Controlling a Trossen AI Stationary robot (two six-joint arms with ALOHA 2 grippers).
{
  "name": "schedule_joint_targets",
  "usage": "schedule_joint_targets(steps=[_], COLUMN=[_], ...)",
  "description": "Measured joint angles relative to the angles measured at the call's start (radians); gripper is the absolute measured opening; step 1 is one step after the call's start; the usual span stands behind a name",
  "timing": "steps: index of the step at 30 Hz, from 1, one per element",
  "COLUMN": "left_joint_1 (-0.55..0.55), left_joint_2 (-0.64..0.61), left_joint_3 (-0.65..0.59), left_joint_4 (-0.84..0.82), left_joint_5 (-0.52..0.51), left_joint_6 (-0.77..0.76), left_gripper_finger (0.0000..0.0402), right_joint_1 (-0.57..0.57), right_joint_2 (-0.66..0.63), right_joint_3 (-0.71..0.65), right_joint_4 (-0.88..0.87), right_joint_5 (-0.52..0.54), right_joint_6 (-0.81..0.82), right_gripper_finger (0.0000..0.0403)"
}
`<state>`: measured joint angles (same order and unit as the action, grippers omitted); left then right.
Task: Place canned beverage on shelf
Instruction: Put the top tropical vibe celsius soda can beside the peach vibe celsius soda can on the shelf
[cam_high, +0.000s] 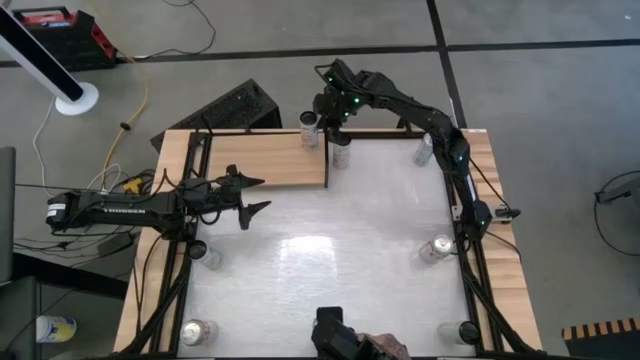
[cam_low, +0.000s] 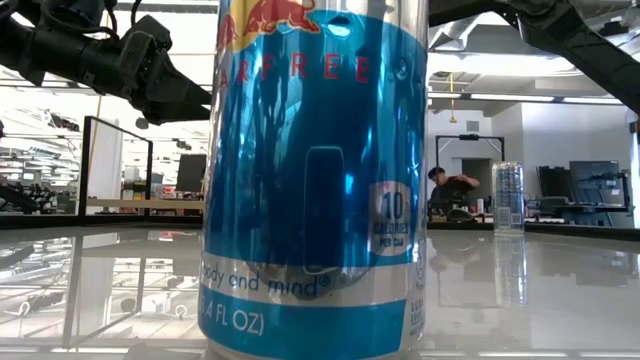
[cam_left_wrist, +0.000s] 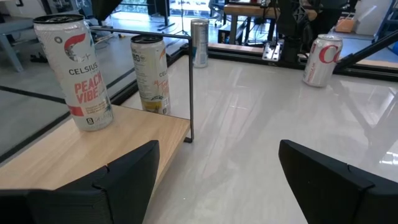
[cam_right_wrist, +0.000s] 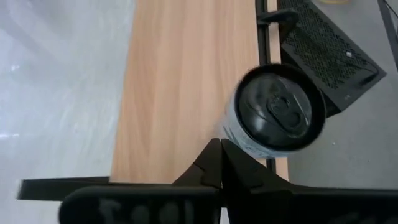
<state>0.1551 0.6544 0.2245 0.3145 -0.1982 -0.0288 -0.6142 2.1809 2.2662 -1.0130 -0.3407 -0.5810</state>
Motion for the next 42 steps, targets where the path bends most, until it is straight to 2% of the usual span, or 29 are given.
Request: schedule_joint_targets(steps=[3, 8, 16, 21, 25, 32, 37, 42], left_joint_1=[0.0, 0.0, 0.0, 0.0, 0.0, 0.0, 0.0, 0.0], left_joint_2=[0.0, 0.0, 0.0, 0.0, 0.0, 0.0, 0.0, 0.0], left_joint_3=[0.0, 0.0, 0.0, 0.0, 0.0, 0.0, 0.0, 0.0], left_joint_4=[0.0, 0.0, -0.001, -0.002, -0.002, -0.002, -0.003, -0.003], left_joint_5=[0.0, 0.0, 0.0, 0.0, 0.0, 0.0, 0.004, 0.008], left_joint_6=[0.001, 0.006, 0.0, 0.004, 0.009, -0.002, -0.019, -0.02], left_gripper_finger=[0.0318, 0.0318, 0.0318, 0.0318, 0.0318, 0.0318, 0.0318, 0.0318], right_joint_1=[-0.007, -0.011, -0.01, -0.004, 0.002, 0.022, 0.048, 0.113], right_joint_2=[0.0, 0.0, 0.0, -0.024, -0.085, -0.246, -0.43, -0.698], right_joint_3=[0.0, 0.0, 0.0, 0.0, 0.0, -0.004, -0.148, -0.468], right_joint_4=[-0.003, 0.005, -0.005, -0.067, -0.182, -0.46, -0.469, -0.232], right_joint_5=[0.016, 0.026, 0.026, 0.029, 0.029, 0.018, 0.012, 0.028], right_joint_6=[0.0, -0.003, -0.002, 0.005, 0.006, 0.078, 0.145, 0.238], right_gripper_finger=[0.0034, 0.0015, 0.0036, 0.0023, 0.0019, 0.0036, 0.0015, 0.0026])
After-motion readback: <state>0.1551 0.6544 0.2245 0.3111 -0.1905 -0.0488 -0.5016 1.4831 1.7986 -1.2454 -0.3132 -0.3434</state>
